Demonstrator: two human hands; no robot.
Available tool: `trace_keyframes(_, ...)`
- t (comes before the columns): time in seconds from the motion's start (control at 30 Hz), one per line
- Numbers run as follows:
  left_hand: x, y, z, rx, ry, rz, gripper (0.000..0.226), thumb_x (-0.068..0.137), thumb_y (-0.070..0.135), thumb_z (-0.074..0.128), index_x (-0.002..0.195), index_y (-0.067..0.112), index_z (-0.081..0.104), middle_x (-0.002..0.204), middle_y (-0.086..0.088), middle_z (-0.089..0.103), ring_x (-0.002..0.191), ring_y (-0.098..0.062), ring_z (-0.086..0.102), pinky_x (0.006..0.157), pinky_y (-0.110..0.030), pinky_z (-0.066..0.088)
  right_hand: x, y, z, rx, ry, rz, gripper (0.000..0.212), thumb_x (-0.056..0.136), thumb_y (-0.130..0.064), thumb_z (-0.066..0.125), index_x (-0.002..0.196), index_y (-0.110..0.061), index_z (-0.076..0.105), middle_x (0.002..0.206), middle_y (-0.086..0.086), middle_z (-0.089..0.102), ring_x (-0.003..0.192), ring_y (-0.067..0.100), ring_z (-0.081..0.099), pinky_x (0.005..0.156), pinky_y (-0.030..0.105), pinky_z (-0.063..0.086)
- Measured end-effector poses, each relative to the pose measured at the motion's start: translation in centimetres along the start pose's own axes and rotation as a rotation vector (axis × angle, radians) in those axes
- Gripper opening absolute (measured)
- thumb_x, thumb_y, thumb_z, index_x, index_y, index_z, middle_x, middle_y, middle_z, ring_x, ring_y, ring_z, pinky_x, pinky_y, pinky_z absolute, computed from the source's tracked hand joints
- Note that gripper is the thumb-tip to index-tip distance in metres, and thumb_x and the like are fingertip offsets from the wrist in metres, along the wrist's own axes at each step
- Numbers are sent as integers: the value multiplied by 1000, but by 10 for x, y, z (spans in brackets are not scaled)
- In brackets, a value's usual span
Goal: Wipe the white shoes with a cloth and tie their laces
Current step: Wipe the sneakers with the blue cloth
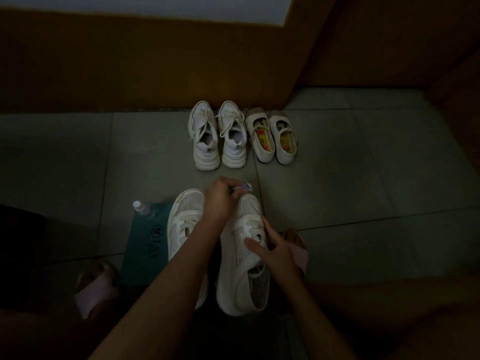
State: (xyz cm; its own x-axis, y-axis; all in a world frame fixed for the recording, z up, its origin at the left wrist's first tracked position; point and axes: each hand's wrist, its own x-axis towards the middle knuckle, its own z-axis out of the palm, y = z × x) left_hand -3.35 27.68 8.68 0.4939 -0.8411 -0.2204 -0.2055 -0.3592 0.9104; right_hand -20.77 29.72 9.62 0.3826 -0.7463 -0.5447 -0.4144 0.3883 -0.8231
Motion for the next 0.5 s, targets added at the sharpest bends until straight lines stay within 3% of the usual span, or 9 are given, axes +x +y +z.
trace_keyframes(0.07, -5, 0, -2, 30, 23, 29, 12, 82, 13, 68, 90, 7, 75, 95, -1, 71, 85, -10, 65, 76, -10, 46, 0, 1, 2, 0, -2, -6, 68, 79, -9, 72, 140, -16, 42, 130, 1, 57, 106, 3, 57, 73, 5, 48)
trace_keyframes(0.17, -14, -10, 2, 75, 92, 25, 16, 83, 25, 68, 92, 14, 75, 95, -4, 71, 84, -12, 65, 79, -28, 52, -1, 0, 2, 18, 2, -8, 67, 79, -10, 73, 138, -19, 44, 128, -2, 58, 104, 2, 59, 79, 8, 50)
trace_keyframes(0.23, -24, -15, 6, 73, 143, -2, 16, 84, 30, 66, 91, 18, 75, 92, -5, 69, 82, -14, 63, 77, -31, 51, 0, -1, 2, 34, 2, -4, 64, 80, -8, 71, 137, -20, 45, 123, -5, 59, 96, -6, 58, 73, 6, 49)
trace_keyframes(0.37, -53, -19, 14, 50, 119, -29, 17, 85, 38, 61, 92, 29, 72, 94, 0, 65, 84, -8, 61, 80, -31, 49, 4, 1, 1, 67, 31, 11, 60, 80, -11, 72, 134, -21, 48, 123, -2, 61, 98, -2, 60, 71, 9, 50)
trace_keyframes(0.5, -71, -16, 17, 8, 227, -107, 13, 87, 32, 61, 91, 24, 72, 96, 2, 60, 86, -7, 57, 79, -21, 43, 3, 1, 3, 41, 14, 12, 66, 78, -12, 73, 138, -18, 45, 126, 0, 61, 103, 1, 60, 75, 10, 51)
